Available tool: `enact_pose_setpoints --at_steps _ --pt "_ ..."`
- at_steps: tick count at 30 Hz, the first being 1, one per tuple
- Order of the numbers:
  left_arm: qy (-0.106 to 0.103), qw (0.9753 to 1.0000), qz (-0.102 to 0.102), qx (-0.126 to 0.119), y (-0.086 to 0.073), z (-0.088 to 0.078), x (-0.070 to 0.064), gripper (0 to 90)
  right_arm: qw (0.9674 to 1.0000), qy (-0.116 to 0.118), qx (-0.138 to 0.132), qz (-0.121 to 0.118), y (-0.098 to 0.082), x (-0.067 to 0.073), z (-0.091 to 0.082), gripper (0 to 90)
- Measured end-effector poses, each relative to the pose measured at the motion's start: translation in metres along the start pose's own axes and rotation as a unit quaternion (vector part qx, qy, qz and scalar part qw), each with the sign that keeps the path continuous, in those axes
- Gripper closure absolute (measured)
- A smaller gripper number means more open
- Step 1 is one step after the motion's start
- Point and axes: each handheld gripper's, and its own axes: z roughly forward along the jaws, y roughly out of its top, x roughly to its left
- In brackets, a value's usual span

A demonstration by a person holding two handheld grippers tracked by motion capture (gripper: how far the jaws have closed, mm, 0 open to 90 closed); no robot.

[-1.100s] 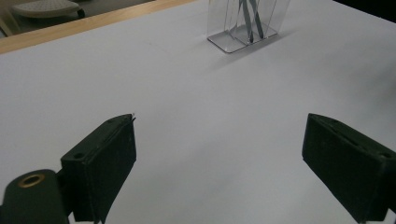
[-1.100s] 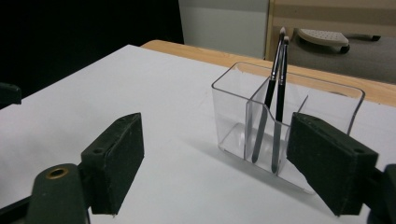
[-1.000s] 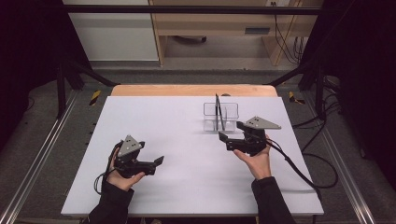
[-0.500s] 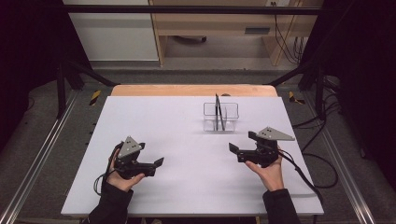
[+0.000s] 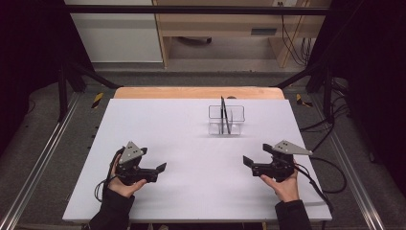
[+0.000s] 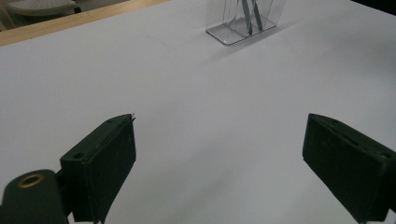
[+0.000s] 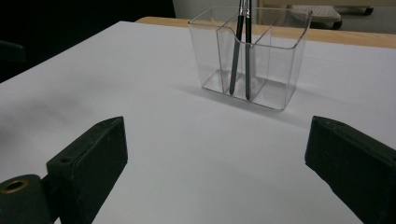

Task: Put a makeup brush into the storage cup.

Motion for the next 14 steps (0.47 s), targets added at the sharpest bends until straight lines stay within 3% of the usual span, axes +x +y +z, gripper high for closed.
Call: enact_pose_setpoints --at_steps 5,14 --pt "0.001 1.0 -0.003 0.001 -0.002 0.001 0.001 8.9 0.9999 -0.006 0.0 0.01 -0.008 -0.005 -0.006 6.2" --pt "0.007 0.9999 -0.009 0.003 -0.005 0.002 0.005 8.9 0.9998 -0.017 0.003 0.006 -0.013 -0.007 -0.01 6.1"
